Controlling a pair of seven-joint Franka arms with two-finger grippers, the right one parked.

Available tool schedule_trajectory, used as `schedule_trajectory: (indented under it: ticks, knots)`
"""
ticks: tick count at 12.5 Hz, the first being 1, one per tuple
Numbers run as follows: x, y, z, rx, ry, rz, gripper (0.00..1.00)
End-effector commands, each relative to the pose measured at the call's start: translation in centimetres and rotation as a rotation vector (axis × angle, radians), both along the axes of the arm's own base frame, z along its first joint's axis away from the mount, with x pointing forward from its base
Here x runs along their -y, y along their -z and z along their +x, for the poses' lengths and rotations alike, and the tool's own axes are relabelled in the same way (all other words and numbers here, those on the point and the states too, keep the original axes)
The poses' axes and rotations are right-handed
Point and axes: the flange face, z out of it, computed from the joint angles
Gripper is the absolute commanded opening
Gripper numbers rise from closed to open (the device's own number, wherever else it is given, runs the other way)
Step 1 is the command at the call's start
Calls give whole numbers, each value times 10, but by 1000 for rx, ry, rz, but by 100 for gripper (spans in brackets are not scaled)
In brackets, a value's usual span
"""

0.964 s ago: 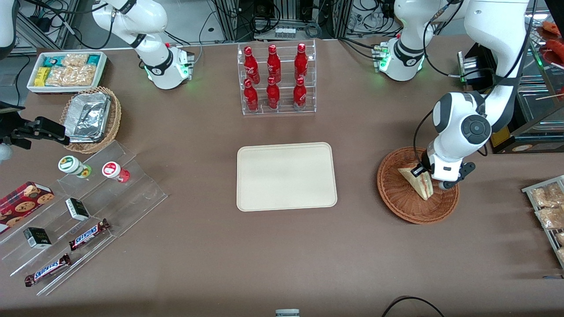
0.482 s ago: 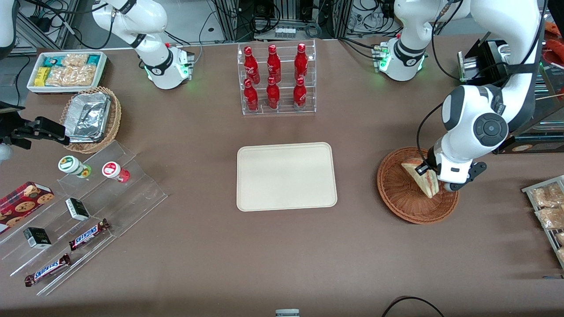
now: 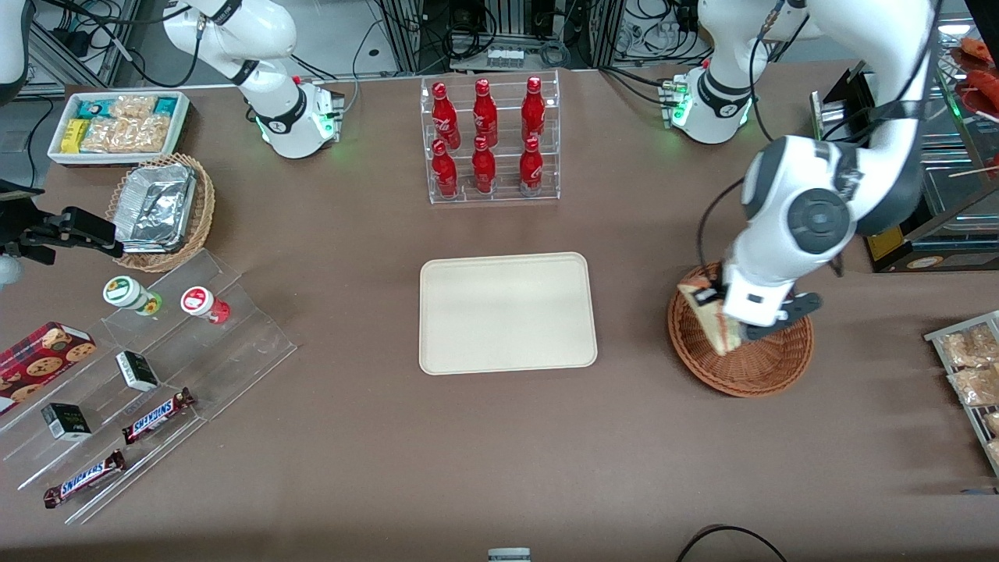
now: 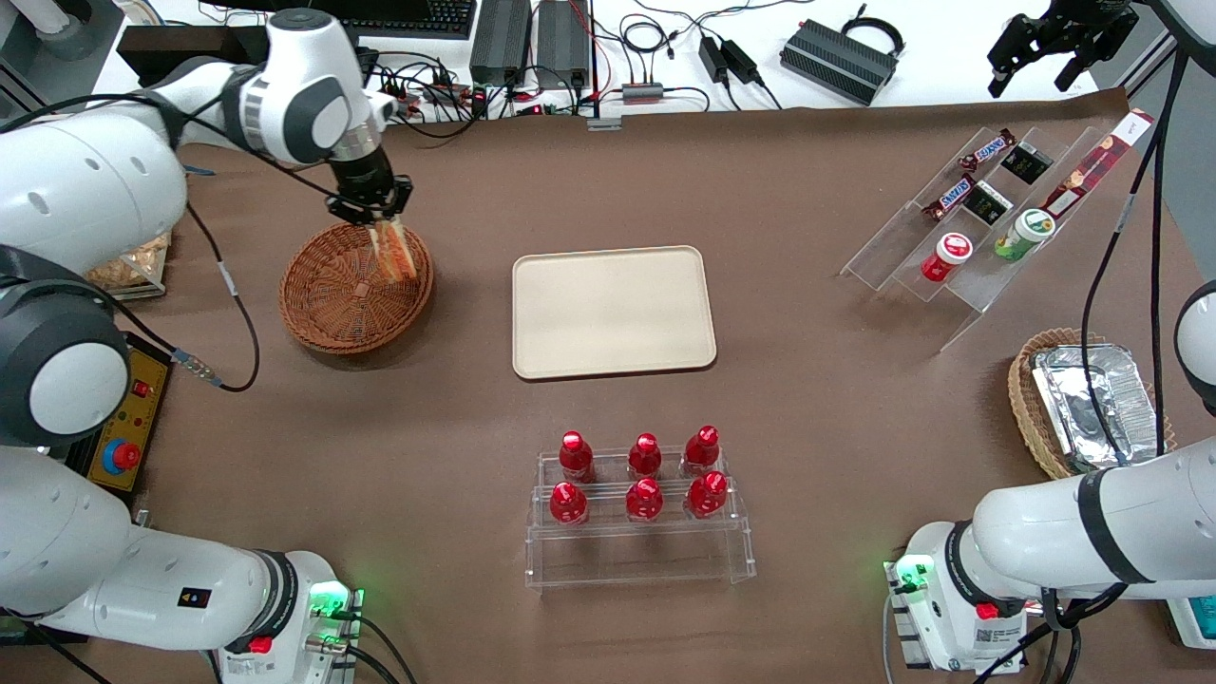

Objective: Place sandwich from basket to tray
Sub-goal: 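Lift the sandwich and carry it with the left gripper over the tray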

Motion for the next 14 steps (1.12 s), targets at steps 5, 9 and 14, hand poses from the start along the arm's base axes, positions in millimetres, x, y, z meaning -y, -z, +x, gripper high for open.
schedule_trajectory:
  ticks: [5,9,14]
  knots:
    - [180,26,-7,-47,212,-85,0]
    - [257,56,-28,-54,326,-98,0]
    - [318,100,-32,-51,361,-115,0]
